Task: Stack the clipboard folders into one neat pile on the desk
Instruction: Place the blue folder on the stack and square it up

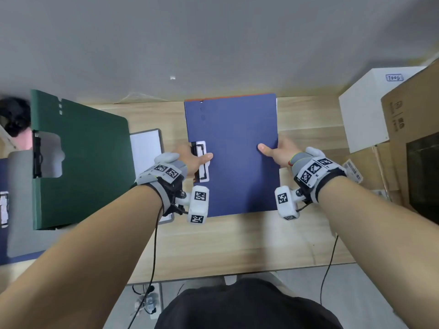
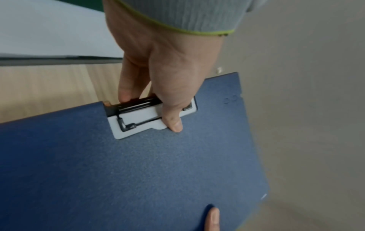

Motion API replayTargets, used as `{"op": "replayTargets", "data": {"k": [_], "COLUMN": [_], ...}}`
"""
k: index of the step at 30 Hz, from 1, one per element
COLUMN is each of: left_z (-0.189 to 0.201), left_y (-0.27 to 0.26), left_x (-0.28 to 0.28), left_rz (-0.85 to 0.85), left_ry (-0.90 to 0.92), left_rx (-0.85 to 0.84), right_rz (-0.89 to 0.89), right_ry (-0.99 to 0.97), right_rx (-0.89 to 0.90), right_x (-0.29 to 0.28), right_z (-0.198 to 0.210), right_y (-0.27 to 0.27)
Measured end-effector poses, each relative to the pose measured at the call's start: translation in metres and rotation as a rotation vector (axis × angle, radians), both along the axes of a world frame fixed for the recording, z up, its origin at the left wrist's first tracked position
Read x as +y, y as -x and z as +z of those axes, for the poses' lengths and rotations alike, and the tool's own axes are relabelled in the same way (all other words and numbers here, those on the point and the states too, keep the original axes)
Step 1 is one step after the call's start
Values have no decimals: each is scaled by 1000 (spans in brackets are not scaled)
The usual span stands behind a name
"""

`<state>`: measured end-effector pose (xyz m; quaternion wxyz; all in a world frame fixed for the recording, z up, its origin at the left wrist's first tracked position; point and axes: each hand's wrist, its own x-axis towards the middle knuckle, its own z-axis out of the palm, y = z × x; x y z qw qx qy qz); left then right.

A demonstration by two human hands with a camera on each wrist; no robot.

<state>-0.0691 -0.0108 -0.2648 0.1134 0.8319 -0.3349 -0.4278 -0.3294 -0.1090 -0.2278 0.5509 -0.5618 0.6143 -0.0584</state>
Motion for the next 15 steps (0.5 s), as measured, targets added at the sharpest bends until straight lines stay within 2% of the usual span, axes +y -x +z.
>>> {"op": "replayTargets", "data": {"k": [4,8,12,15], "left_z": [-55,-118,-47,-36], "left_y": [10,16,54,68], "left_x": [-9,-20,-31,-35], "left_rz": [-139,-211,-264,-266], "left_ry": [-163,-217,-252,-216], "left_rx": [-40,-89,-133,-173], "right_rz": [43,102,128,59], "right_ry": [-47,-48,-10,40], "right_rx": [262,496,725,737], "right_x": [-10,-21,-29,-33], "right_z": [-37,-65,-84,-82], "right_y": [7,12,17,18]}}
